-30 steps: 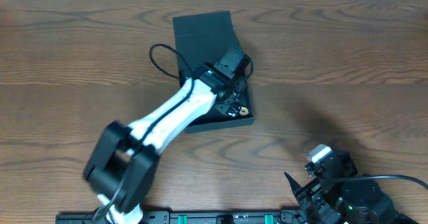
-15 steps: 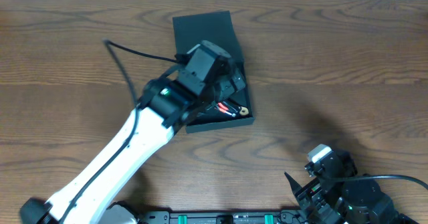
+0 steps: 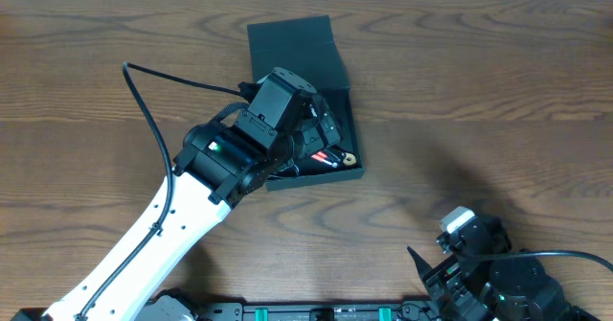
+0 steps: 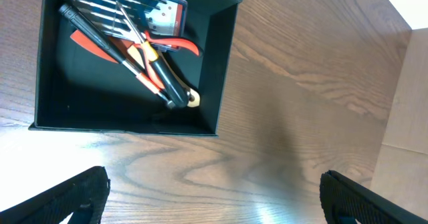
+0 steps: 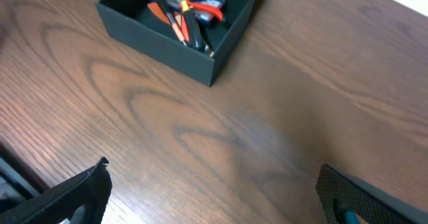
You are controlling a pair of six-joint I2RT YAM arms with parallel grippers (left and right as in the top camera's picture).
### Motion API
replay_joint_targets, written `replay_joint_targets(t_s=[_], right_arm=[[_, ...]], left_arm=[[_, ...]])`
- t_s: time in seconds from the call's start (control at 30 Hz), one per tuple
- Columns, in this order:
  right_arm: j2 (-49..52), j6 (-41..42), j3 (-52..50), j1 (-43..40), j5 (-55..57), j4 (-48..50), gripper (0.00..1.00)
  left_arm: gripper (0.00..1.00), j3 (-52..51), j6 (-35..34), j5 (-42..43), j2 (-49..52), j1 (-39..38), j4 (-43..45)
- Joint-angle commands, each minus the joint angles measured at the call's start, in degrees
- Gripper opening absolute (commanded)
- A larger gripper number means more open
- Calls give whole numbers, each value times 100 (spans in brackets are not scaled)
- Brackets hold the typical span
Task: Pack container
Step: 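Carry the screwdriver into the box and release it, then raise both grippers to the lid's two back corners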
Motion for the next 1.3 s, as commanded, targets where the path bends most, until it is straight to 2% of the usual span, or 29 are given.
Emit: replay_joint_targets(t_s=[0.0, 0.13, 0.2, 0.4, 0.47, 0.53, 0.7, 0.9, 0.93, 1.0, 1.03, 1.07, 1.13, 1.2, 1.23, 1.27], right_arm=[[-24, 144, -4, -33, -168, 385, 99], [-20, 1394, -4, -33, -1335, 1405, 99], [-20, 1762, -4, -33, -1617, 1506, 99], [9, 1762, -4, -35, -970, 2483, 99], [76, 1641, 2, -35, -973, 2868, 96], [289, 1740, 52, -52, -942, 3226, 99], [1545, 2055, 654, -236, -931, 3335, 99], [3794, 1945, 2398, -977, -986, 2527, 99], [4201, 1853, 2715, -1176, -1069, 2441, 94], [4909, 1810, 3217, -1552, -1246, 2378, 65], [5233, 1810, 3418, -1738, -1364, 2376, 52], [5602, 1812, 3626, -1956, -1556, 2391, 37], [6236, 1814, 3928, -2326, -1974, 2404, 16], [6793, 1814, 4127, -2634, -2435, 2413, 1], [7086, 1814, 4203, -2789, -2675, 2420, 1], [7335, 1816, 4242, -2916, -2874, 2441, 1]], left_arm=[[99, 92, 92, -46, 9, -7, -26], [99, 92, 94, -46, 9, -7, -72], [99, 92, 94, -44, 9, -9, -79], [99, 92, 94, -46, 9, -9, -101], [99, 92, 114, -46, 9, -7, -151], [99, 92, 227, -48, 9, -7, -146], [99, 94, 262, 334, -4, 293, -142], [99, 94, 372, 1434, 2, 1499, -57], [99, 94, 411, 1574, 9, 1738, 15], [85, 94, 492, 1757, 48, 2166, 223], [77, 94, 501, 1803, 92, 2354, 326], [63, 94, 498, 1816, 138, 2518, 411], [40, 94, 498, 1825, 289, 2822, 553], [20, 94, 498, 1825, 496, 3082, 614], [8, 94, 498, 1827, 640, 3217, 619], [6, 94, 498, 1847, 761, 3309, 621]])
